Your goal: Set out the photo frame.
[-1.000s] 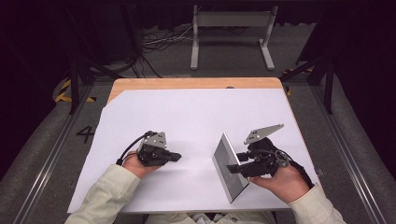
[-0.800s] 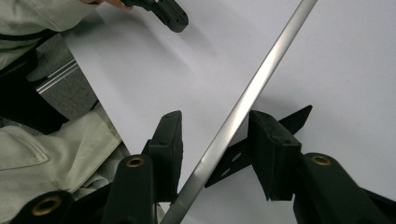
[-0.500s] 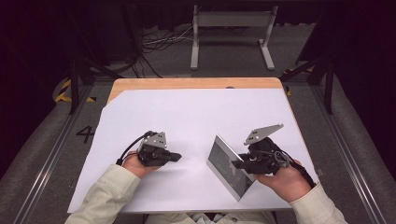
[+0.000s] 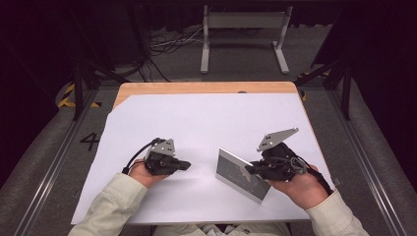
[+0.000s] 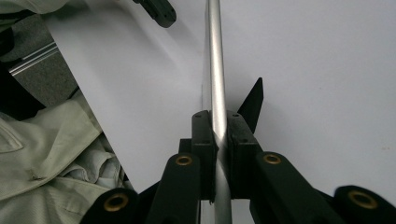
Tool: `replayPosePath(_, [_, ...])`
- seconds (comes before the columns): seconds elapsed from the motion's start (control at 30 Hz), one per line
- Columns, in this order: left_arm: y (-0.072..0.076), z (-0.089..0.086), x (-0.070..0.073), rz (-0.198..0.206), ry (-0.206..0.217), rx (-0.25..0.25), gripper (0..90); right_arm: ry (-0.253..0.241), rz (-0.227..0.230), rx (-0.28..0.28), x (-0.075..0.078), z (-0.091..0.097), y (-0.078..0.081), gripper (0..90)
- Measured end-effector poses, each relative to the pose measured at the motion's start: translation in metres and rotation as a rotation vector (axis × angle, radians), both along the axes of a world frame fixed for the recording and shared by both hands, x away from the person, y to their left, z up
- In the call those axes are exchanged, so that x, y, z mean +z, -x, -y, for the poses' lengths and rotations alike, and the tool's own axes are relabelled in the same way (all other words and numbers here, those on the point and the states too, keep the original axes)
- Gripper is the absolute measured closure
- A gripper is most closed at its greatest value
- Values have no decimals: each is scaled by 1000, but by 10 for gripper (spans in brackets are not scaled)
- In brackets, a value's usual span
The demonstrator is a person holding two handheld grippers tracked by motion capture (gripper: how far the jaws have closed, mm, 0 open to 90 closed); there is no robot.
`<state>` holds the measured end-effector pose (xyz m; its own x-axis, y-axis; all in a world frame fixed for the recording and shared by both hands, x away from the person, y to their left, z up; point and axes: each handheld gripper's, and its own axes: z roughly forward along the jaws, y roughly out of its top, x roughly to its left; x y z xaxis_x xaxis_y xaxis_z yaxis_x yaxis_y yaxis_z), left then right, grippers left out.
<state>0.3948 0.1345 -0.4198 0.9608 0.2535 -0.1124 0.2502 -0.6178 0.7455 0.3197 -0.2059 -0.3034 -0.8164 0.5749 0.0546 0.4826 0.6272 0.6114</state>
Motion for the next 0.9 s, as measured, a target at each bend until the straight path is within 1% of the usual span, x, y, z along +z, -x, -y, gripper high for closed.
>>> replayPosePath(0.07, [0, 0, 0, 0, -1, 1, 888, -5, -1, 0, 1, 0, 0, 841])
replayPosePath(0.1, [0, 0, 0, -1, 1, 0, 888, -13, -2, 8, 3, 1, -1, 841])
replayPosePath(0.17, [0, -1, 0, 1, -1, 1, 888, -14, 3, 16, 5, 2, -3, 841])
replayPosePath(0.2, [0, -1, 0, 0, -1, 2, 888, -12, 8, 26, 6, 2, -4, 841])
replayPosePath(0.33, [1, -3, 0, -1, -2, 5, 888, -4, 9, 37, 8, 1, -7, 841])
replayPosePath(0.53, [3, -8, -1, -2, -1, 24, 888, -2, 18, 65, 14, -2, -13, 842])
replayPosePath(0.73, [7, -18, -2, -5, 1, 47, 888, 6, 22, 118, 19, -4, -27, 842])
replayPosePath(0.87, [12, -27, -2, -8, 6, 78, 887, 17, 32, 160, 23, -7, -37, 841])
replayPosePath(0.9, [12, -27, -2, -8, 6, 78, 887, 17, 32, 160, 23, -7, -37, 841])
